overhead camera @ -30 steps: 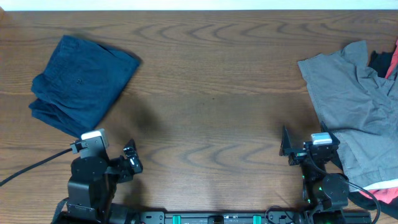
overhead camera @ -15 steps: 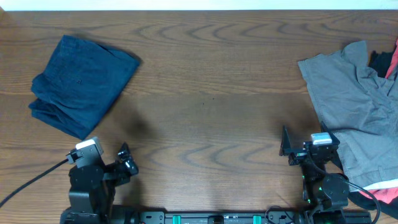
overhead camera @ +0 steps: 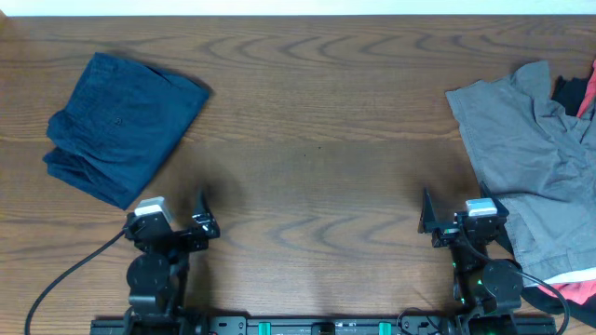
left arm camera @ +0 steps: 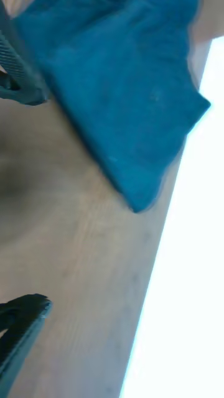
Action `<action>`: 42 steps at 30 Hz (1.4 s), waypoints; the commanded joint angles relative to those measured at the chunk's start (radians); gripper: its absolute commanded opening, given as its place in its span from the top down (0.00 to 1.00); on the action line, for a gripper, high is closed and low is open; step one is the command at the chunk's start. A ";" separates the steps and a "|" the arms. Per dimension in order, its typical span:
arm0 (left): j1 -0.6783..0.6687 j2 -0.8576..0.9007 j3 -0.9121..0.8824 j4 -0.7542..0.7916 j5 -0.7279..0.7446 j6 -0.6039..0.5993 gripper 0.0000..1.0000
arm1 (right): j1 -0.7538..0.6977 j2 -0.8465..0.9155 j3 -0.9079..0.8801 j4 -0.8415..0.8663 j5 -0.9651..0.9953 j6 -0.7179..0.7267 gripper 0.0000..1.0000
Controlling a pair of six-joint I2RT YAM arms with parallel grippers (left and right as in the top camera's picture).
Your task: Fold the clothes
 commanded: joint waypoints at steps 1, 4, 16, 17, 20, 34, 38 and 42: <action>0.005 -0.046 -0.072 0.105 0.008 0.049 0.02 | 0.003 -0.005 -0.002 -0.003 -0.007 -0.013 0.01; 0.005 -0.056 -0.126 0.208 0.009 0.061 0.02 | 0.003 -0.005 -0.002 -0.003 -0.007 -0.013 0.01; 0.005 -0.056 -0.155 0.163 0.017 0.176 0.02 | 0.003 -0.005 -0.002 -0.003 -0.007 -0.013 0.01; 0.005 -0.056 -0.155 0.163 0.017 0.176 0.02 | 0.003 -0.005 -0.002 -0.003 -0.007 -0.013 0.01; 0.005 -0.056 -0.155 0.163 0.019 0.176 0.02 | 0.003 -0.005 -0.002 -0.003 -0.007 -0.013 0.01; 0.005 -0.053 -0.155 0.163 0.019 0.176 0.02 | 0.003 -0.005 -0.002 -0.003 -0.007 -0.013 0.01; 0.005 -0.053 -0.155 0.163 0.019 0.176 0.02 | 0.003 -0.005 -0.002 -0.003 -0.007 -0.013 0.01; 0.005 -0.053 -0.155 0.163 0.019 0.176 0.02 | 0.003 -0.005 -0.002 -0.003 -0.007 -0.013 0.01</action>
